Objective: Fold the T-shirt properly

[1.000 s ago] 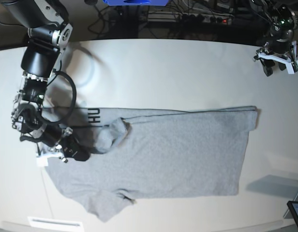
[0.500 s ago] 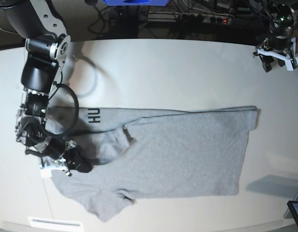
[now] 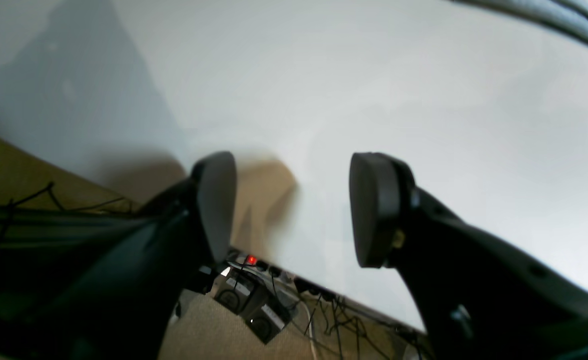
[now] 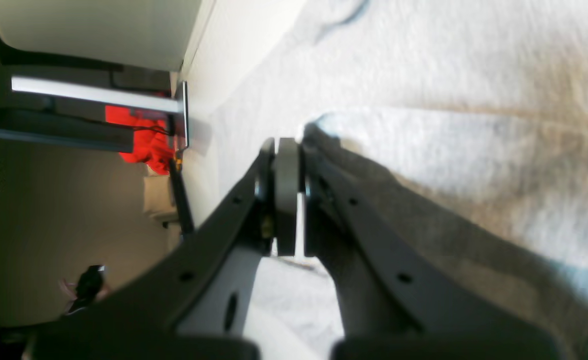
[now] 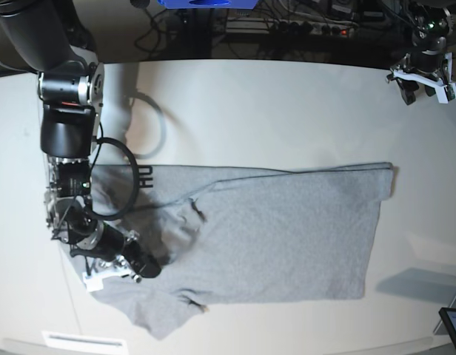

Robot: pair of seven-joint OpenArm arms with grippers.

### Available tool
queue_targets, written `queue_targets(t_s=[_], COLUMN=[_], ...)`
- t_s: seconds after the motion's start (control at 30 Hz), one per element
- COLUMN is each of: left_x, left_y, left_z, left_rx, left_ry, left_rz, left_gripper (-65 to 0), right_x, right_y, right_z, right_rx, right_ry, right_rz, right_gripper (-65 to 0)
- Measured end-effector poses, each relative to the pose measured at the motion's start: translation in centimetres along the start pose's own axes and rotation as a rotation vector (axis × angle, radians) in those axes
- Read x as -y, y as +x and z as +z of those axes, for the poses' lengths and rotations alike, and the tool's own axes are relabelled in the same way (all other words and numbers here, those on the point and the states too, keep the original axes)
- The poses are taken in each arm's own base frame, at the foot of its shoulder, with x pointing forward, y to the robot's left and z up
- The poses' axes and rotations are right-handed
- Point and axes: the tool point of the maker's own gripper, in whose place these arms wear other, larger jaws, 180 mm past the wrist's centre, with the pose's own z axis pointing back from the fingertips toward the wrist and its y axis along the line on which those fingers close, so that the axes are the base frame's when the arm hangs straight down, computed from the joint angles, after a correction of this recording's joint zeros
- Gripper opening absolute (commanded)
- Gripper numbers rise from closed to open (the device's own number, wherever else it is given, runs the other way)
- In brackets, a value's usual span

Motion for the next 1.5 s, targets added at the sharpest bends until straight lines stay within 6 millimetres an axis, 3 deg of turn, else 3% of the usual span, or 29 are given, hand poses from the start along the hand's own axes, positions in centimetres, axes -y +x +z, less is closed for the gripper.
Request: queue_targets(t_s=[0.13, 0.57, 0.63, 0.73, 0.87, 0.93, 1.03, 1.1, 1.23, 1.33, 1.43, 1.5], left_x=[0.0, 0.2, 0.2, 0.3, 0.3, 0.3, 0.3, 0.3, 0.4, 1.7, 4.0, 5.5], left_y=[0.0, 0.0, 0.0, 0.0, 0.1, 0.2, 1.0, 2.8, 3.8, 4.5, 6.2, 6.1], left_z=[0.0, -0.1, -0.1, -0.1, -0.1, -0.2, -0.1, 0.1, -0.1, -1.5, -2.2, -2.7], left_rx=[0.0, -0.001, -0.001, 0.0, 0.004, 0.005, 0.057, 0.157, 0.192, 0.157, 0.215, 0.212], left_ry=[-0.001, -0.006, -0.006, -0.006, -0.008, -0.009, -0.006, -0.008, -0.009, -0.023, -0.072, -0.119], left_rz=[0.0, -0.002, -0.002, -0.001, 0.001, 0.001, -0.002, -0.002, 0.011, 0.053, 0.124, 0.132], left_gripper=[-30.2, -30.2, -30.2, -30.2, -30.2, -30.2, -30.1, -30.1, -30.1, -30.1, -30.1, -30.2], right_x=[0.2, 0.7, 0.7, 0.3, -2.7, -4.7, -5.6, -5.6, -3.5, -3.0, -2.5, -1.8], right_y=[1.8, 1.7, 1.7, 1.3, 1.9, 2.6, 2.8, 1.5, -3.9, -6.9, -8.3, -9.9], right_z=[0.0, -0.3, -0.3, -0.4, 0.1, 1.3, 3.4, 4.9, 7.2, 9.0, 10.6, 11.9], right_rx=[0.051, 0.04, 0.04, 0.023, 0.023, 0.047, 0.083, 0.078, -0.021, -0.046, -0.027, -0.04], right_ry=[-0.023, -0.04, -0.039, -0.045, 0.007, 0.065, 0.084, 0.095, 0.046, 0.012, -0.045, -0.083], right_rz=[0.035, 0.029, 0.029, 0.071, 0.22, 0.315, 0.388, 0.436, 0.447, 0.463, 0.474, 0.503], right_gripper=[-65.0, -63.7, -54.1, -31.6, -9.1, -1.3, 0.0, 0.0, 0.0, 0.0, 0.0, 0.0])
